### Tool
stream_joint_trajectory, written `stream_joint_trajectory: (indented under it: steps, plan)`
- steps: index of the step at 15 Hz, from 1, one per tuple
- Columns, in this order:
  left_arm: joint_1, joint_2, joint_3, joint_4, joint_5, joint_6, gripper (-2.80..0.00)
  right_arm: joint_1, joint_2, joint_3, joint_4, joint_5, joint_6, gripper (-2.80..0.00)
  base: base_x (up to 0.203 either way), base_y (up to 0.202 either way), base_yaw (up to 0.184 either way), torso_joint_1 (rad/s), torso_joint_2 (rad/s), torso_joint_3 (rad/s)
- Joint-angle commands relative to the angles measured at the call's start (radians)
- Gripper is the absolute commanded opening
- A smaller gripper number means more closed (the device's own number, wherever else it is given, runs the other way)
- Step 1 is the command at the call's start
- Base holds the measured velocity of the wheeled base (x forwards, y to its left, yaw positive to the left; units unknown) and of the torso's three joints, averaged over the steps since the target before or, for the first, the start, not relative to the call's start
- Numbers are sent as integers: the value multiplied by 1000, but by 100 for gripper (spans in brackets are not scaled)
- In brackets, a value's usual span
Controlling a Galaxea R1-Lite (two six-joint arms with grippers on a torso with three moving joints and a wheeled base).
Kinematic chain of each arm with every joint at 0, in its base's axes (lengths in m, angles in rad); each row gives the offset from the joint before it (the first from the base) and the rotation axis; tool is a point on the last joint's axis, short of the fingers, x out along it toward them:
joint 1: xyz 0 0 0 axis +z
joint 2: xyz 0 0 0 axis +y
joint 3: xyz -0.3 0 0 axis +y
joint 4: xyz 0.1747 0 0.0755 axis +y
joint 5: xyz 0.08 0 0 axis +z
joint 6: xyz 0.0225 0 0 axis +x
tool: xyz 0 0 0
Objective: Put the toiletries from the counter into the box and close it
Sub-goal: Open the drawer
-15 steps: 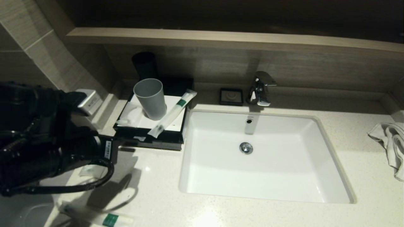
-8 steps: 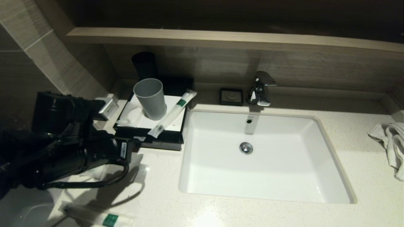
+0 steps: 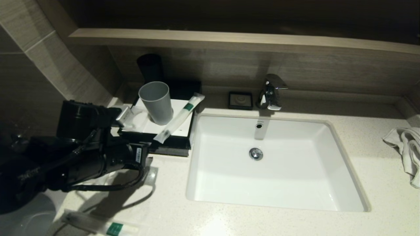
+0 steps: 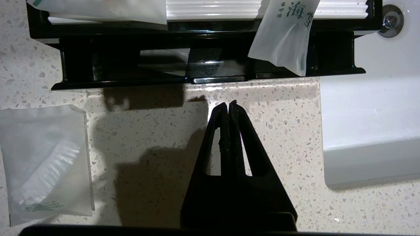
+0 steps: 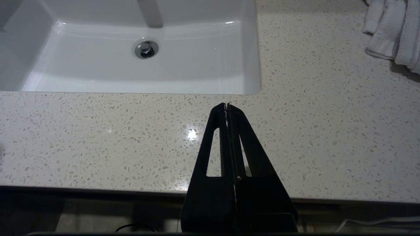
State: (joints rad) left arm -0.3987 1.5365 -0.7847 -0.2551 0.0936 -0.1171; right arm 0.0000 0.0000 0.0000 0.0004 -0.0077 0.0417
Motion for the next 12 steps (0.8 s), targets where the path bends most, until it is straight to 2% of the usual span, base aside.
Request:
stream_joint_trajectory:
  steps: [1,12]
  plan:
    - [1,25,-5,-15,1,-1,-280,0,0,0,0,0,0,-280,0,0,0,0,0,0]
    - [0,23,-11,-15,0,-10,-280,0,0,0,0,0,1,-280,0,0,0,0,0,0]
